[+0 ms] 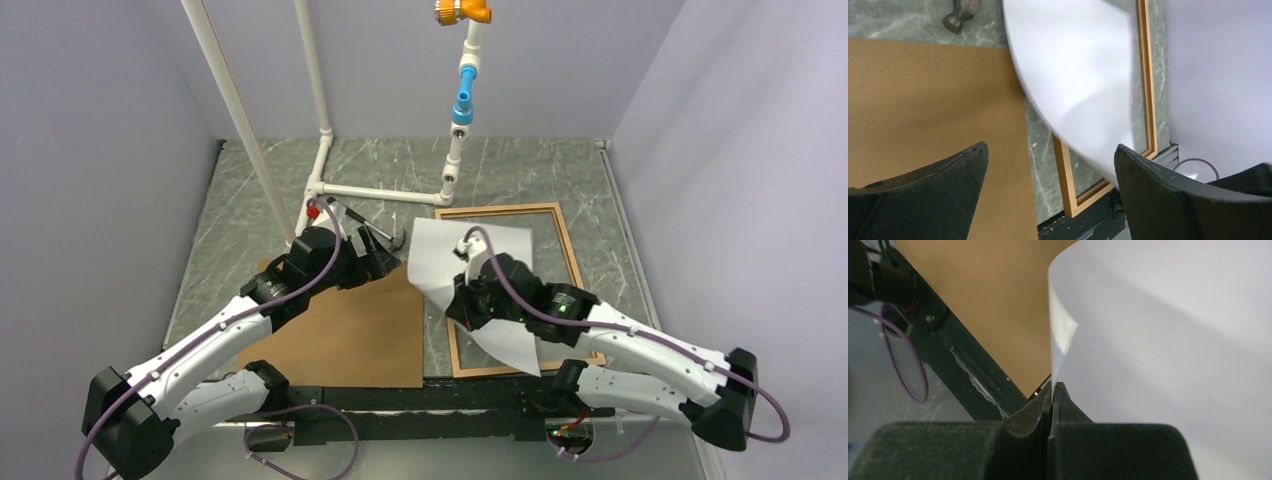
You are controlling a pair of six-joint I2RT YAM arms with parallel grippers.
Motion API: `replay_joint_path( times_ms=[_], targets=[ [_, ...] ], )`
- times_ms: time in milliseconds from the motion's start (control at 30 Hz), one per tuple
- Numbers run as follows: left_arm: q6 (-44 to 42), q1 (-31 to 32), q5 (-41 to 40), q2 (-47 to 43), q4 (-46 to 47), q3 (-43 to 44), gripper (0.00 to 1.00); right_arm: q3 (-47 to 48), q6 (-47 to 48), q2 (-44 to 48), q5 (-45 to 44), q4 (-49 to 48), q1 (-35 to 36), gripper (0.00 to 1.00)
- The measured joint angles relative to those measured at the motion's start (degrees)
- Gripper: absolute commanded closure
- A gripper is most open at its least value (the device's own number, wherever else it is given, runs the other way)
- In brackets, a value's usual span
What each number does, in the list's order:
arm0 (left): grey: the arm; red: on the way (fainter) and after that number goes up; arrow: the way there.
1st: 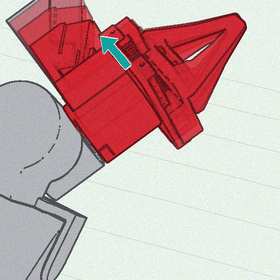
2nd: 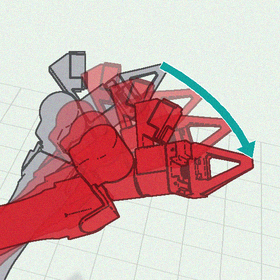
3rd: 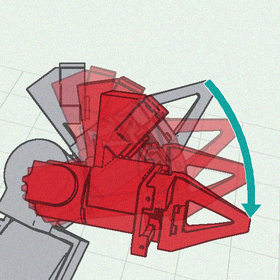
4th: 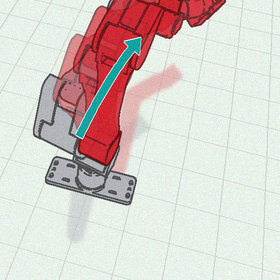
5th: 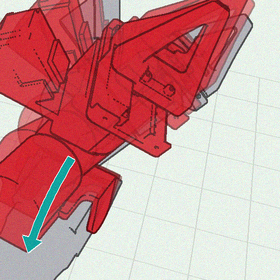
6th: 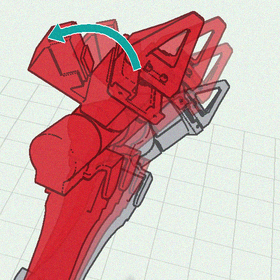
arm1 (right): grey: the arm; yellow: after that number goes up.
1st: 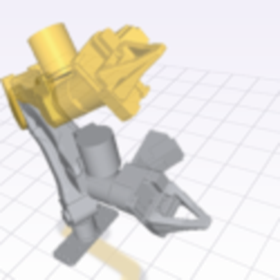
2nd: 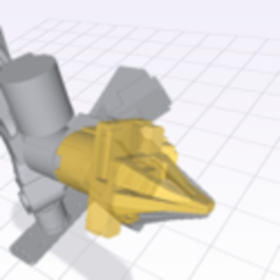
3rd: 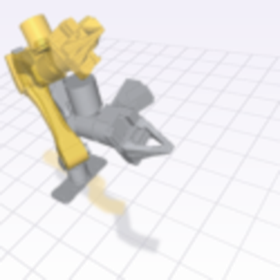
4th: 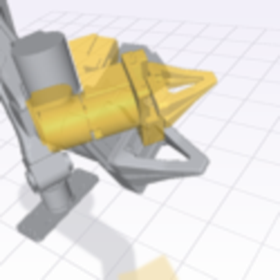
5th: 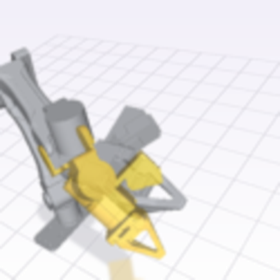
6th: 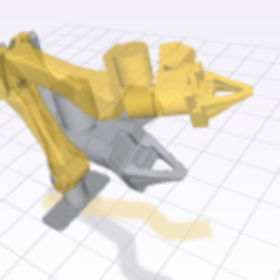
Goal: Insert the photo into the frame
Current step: Turn over the photo from the photo frame.
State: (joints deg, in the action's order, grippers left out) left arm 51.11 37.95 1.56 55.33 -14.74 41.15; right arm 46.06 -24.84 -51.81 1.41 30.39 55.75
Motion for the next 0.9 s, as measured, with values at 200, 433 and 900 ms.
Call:
replay_joint_path(
  times_ms=[200, 433, 900],
  targets=[
    [2.2, -2.8, 2.3, -0.4, 0.3, -2.4, 0.01, -5.9, -3.1, -5.3, -4.1, -6.0, 7.0, 0.76],
    [1.5, -5.3, 7.2, 4.2, 0.2, -2.5, 0.01, -10.2, -6.7, -6.4, -6.5, -11.1, 8.8, 0.17],
    [0.7, -5.8, 20.0, 20.4, 11.6, -8.6, 0.12, -9.8, -11.8, 1.2, -6.8, -12.9, 6.7, 0.01]
  ],
)
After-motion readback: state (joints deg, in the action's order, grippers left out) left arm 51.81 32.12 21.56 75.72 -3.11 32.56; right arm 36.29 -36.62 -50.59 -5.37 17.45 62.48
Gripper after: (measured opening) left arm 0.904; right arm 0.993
